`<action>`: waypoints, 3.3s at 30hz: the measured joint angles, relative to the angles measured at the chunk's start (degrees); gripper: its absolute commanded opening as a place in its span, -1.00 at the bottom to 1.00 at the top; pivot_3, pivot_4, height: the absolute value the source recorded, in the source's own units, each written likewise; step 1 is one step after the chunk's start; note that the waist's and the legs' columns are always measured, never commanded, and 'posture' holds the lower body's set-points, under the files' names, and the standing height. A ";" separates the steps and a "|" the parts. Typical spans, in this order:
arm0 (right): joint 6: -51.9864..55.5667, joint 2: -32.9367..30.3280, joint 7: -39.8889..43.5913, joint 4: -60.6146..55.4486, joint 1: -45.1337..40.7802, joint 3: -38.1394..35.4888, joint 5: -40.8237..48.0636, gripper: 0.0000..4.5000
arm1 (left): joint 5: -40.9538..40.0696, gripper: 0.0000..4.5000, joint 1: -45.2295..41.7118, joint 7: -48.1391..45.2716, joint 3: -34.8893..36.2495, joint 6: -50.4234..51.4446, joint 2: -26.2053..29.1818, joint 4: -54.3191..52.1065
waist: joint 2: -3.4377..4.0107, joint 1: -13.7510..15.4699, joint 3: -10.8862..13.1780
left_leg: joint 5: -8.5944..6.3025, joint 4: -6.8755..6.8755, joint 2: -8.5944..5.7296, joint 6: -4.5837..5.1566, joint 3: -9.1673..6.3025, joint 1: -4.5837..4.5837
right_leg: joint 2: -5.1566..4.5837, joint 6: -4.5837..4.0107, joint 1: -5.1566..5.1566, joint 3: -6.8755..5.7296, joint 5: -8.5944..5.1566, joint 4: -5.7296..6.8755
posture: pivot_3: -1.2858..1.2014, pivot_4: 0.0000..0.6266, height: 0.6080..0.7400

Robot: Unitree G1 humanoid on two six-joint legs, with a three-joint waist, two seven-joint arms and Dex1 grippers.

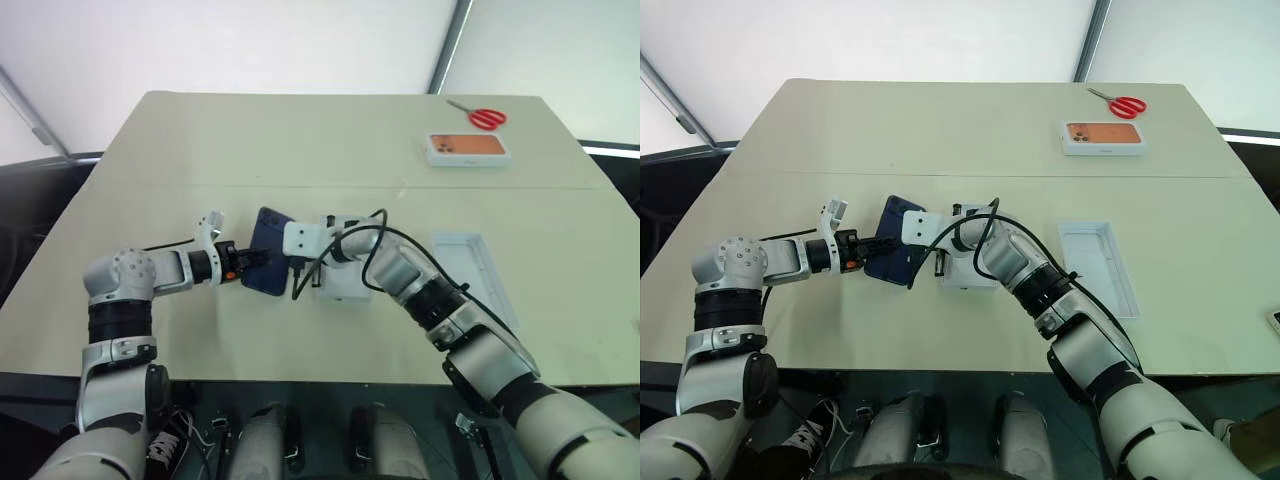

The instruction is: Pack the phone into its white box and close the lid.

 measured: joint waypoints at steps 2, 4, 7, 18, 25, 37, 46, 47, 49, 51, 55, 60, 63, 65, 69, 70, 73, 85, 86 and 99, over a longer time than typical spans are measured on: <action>0.00 0.01 0.01 -0.03 0.00 -0.03 0.00 -1.00 | -0.06 -0.71 0.03 0.05 0.13 0.16 0.03 0.01 | 0.00 0.02 0.00 | 0.04 -0.15 -0.03 -0.06 0.02 0.02 | 0.00 0.00 -0.02 0.01 0.00 -0.08 | 0.03 -0.52 0.96; 0.00 0.05 -0.06 -0.02 0.02 -0.03 0.00 -1.00 | -0.10 -0.71 0.03 0.18 0.19 0.23 0.05 0.01 | 0.00 0.01 0.00 | 0.09 -0.33 -0.12 -0.13 0.03 0.06 | -0.07 0.00 -0.07 0.03 0.00 -0.08 | 0.03 -0.52 0.96; 0.00 0.12 -0.18 -0.01 0.02 -0.03 0.00 -1.00 | -0.20 -0.81 0.04 0.35 0.32 0.25 0.01 0.10 | 0.00 0.02 0.00 | 0.10 -0.35 -0.12 -0.15 0.04 0.07 | -0.07 0.00 -0.08 0.03 0.00 -0.08 | 0.03 -0.52 0.96; 7.89 4.05 -0.58 -1.09 1.72 -12.09 10.78 -1.00 | -3.05 -0.99 1.81 2.61 7.44 1.61 -2.89 0.28 | -0.06 0.01 0.06 | 0.13 -0.41 -0.12 -0.19 0.02 0.06 | -0.08 -0.02 -0.14 0.05 0.01 -0.07 | 0.03 -0.52 0.96; 19.91 3.37 3.03 -10.81 1.89 -24.59 27.34 0.06 | -5.49 -1.00 1.96 6.94 13.56 1.85 -5.54 0.56 | -0.09 0.16 0.10 | 0.13 -0.45 -0.14 -0.19 0.00 0.03 | -0.14 -0.02 -0.20 0.05 0.02 -0.08 | 0.03 -0.52 0.96; 15.12 -20.21 21.84 -25.82 16.15 -13.39 28.09 0.48 | -8.55 -1.00 2.65 8.60 17.00 -1.50 -6.23 -2.52 | -0.33 -0.15 0.39 | 0.15 -0.58 -0.04 -0.24 0.09 -0.08 | -0.04 -0.02 -0.39 0.05 0.02 -0.16 | 0.03 -0.52 0.96; 4.62 -20.61 18.82 -24.75 16.30 -7.71 20.08 0.48 | -7.94 -1.00 4.80 8.07 11.83 -3.41 -5.94 -5.02 | -0.67 0.30 0.62 | 0.16 -0.57 -0.06 -0.25 0.08 -0.10 | -0.10 -0.03 -0.40 0.06 0.02 -0.18 | 0.03 -0.52 0.96; 4.33 -20.64 18.62 -24.54 16.40 -7.32 19.57 0.48 | -7.97 -1.00 4.80 8.14 11.83 -3.44 -5.98 -5.16 | -0.69 0.29 0.64 | 0.16 -0.57 -0.06 -0.25 0.08 -0.10 | -0.11 -0.03 -0.40 0.06 0.03 -0.18 | 0.03 -0.52 0.96; 3.36 -20.63 18.34 -24.18 16.85 -7.11 18.78 0.38 | -8.06 -1.00 4.79 8.42 11.85 -3.65 -6.00 -5.27 | -0.70 0.27 0.66 | 0.16 -0.57 -0.06 -0.25 0.08 -0.11 | -0.12 -0.03 -0.40 0.06 0.03 -0.19 | 0.03 -0.52 0.96; 3.02 -20.63 18.26 -24.18 16.86 -7.11 18.62 0.12 | -8.47 -1.00 4.79 8.77 11.90 -3.69 -6.05 -5.38 | -0.71 0.24 0.67 | 0.16 -0.57 -0.06 -0.25 0.08 -0.11 | -0.11 -0.04 -0.40 0.05 0.03 -0.19 | 0.03 -0.52 0.96; 2.72 -20.60 17.83 -24.18 16.88 -7.24 18.47 -0.06 | -9.12 -1.00 4.78 8.80 11.87 -3.70 -6.02 -5.95 | -0.72 0.25 0.67 | 0.16 -0.57 -0.06 -0.25 0.08 -0.11 | -0.12 -0.04 -0.40 0.05 0.03 -0.19 | 0.03 -0.52 0.96; 2.20 -20.53 17.29 -23.95 16.97 -7.27 17.93 -0.45 | -9.18 -1.00 4.77 8.83 11.83 -3.89 -5.91 -6.03 | -0.72 0.25 0.68 | 0.16 -0.57 -0.06 -0.25 0.07 -0.11 | -0.12 -0.04 -0.40 0.05 0.03 -0.19 | 0.03 -0.52 0.96; 1.05 -20.66 16.49 -24.01 16.98 -7.97 17.36 -0.73 | -9.19 -1.00 4.68 8.84 11.83 -3.88 -5.63 -6.01 | -0.75 0.11 0.66 | 0.16 -0.57 -0.05 -0.26 0.06 -0.09 | -0.11 -0.06 -0.39 0.05 0.04 -0.19 | 0.03 -0.52 0.96; 0.01 -20.64 16.25 -24.01 16.99 -7.86 16.70 -0.73 | -9.31 -1.00 4.49 8.83 11.79 -3.78 -5.64 -6.01 | -0.75 0.05 0.66 | 0.17 -0.57 -0.03 -0.28 0.06 -0.09 | -0.09 -0.06 -0.40 0.04 0.04 -0.18 | 0.03 -0.52 0.96; -0.51 -20.12 15.81 -23.52 16.92 -7.93 16.22 -0.73 | -9.40 -1.00 4.12 8.79 11.80 -3.79 -5.38 -5.98 | -0.75 0.03 0.66 | 0.17 -0.57 -0.02 -0.28 0.07 -0.09 | -0.08 -0.06 -0.40 0.04 0.04 -0.18 | 0.03 -0.52 0.96; -0.50 -19.77 15.52 -23.15 16.79 -7.96 16.18 -0.73 | -9.41 -1.00 4.10 8.78 11.83 -3.80 -5.18 -5.97 | -0.75 -0.02 0.66 | 0.18 -0.57 -0.02 -0.29 0.07 -0.09 | -0.08 -0.06 -0.40 0.05 0.04 -0.18 | 0.03 -0.52 0.96; -1.13 -17.28 13.26 -20.64 15.56 -7.80 14.93 -0.73 | -9.42 -1.00 3.94 8.83 11.97 -3.97 -5.01 -5.74 | -0.76 -0.17 0.66 | 0.20 -0.57 0.01 -0.32 0.07 -0.07 | -0.05 -0.07 -0.39 0.05 0.05 -0.17 | 0.03 -0.52 0.96; 7.52 -5.82 1.31 -15.96 12.17 -7.52 10.15 0.19 | -12.56 -1.00 -3.81 12.21 15.92 -3.35 -3.67 -3.49 | -0.79 -0.17 0.67 | 0.24 -0.58 0.04 -0.39 0.06 -0.08 | 0.02 -0.12 -0.40 0.05 0.07 -0.15 | 0.03 -0.52 0.96; 7.98 -5.84 1.20 -16.14 12.18 -7.63 10.15 0.35 | -13.04 -1.00 -4.11 12.53 16.00 -2.92 -3.48 -3.91 | -0.78 -0.17 0.66 | 0.24 -0.59 0.03 -0.39 0.07 -0.08 | 0.02 -0.12 -0.40 0.05 0.07 -0.17 | 0.03 -0.52 0.96; 13.48 -15.98 12.71 -21.25 11.57 -18.48 23.47 0.35 | -14.04 -1.00 -4.41 15.79 11.93 -2.07 -11.94 -4.43 | -0.90 0.25 0.80 | 0.25 -0.57 0.00 -0.36 0.05 -0.15 | 0.08 -0.12 -0.39 0.05 0.08 -0.19 | 0.03 -0.52 0.96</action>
